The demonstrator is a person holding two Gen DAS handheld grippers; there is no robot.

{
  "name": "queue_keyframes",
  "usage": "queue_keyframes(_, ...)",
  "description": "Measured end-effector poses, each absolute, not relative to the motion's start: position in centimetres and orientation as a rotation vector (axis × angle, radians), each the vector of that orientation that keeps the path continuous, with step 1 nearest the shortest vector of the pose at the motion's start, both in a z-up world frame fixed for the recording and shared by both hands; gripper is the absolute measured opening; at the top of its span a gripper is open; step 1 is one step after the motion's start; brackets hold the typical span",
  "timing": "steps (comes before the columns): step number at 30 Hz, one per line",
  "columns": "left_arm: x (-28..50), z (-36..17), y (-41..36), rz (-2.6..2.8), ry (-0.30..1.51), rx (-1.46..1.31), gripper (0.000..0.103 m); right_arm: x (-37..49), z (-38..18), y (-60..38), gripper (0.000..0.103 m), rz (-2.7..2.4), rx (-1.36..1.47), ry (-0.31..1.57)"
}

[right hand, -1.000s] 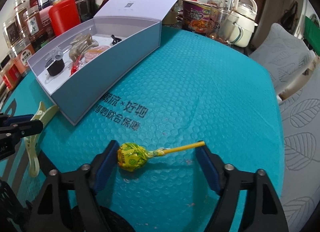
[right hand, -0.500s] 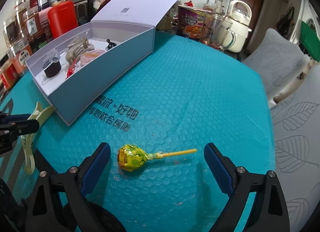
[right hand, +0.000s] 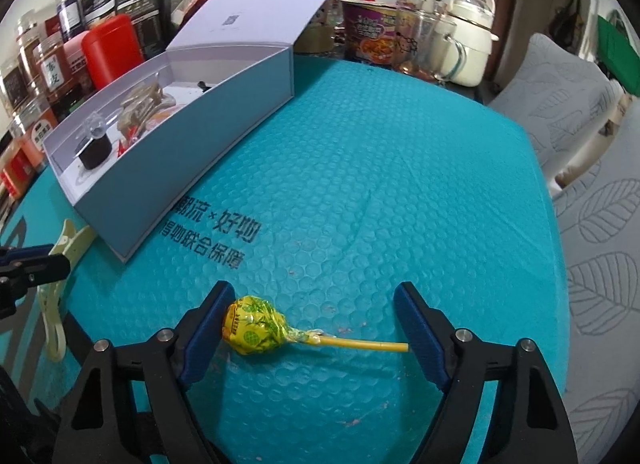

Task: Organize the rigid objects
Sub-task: 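Close right tool on the lollipop head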

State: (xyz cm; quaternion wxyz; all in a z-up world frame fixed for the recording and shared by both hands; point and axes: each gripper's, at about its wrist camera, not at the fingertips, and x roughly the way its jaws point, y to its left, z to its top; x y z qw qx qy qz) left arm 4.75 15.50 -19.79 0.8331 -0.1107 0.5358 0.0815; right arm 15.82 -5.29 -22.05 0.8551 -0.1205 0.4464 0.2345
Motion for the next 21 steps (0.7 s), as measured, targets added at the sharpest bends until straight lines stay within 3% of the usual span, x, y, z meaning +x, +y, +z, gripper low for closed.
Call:
queue_keyframes(4,4.9,-19.9,15.6,0.168,1.138,-0.231,0.019,15.2,-22.1,-5.4,0.093,0.404,-0.255,0.922)
queue_keyframes(14,5.0,-20.0,15.6,0.162,1.143,-0.223,0.019,14.5,-21.9,-5.0,0.092,0.355,-0.244,0.895)
queue_keyframes(21,5.0,-20.0,15.6,0.164,1.14,-0.228,0.019,15.1,-22.2,-5.5,0.086,0.391,-0.193,0.925)
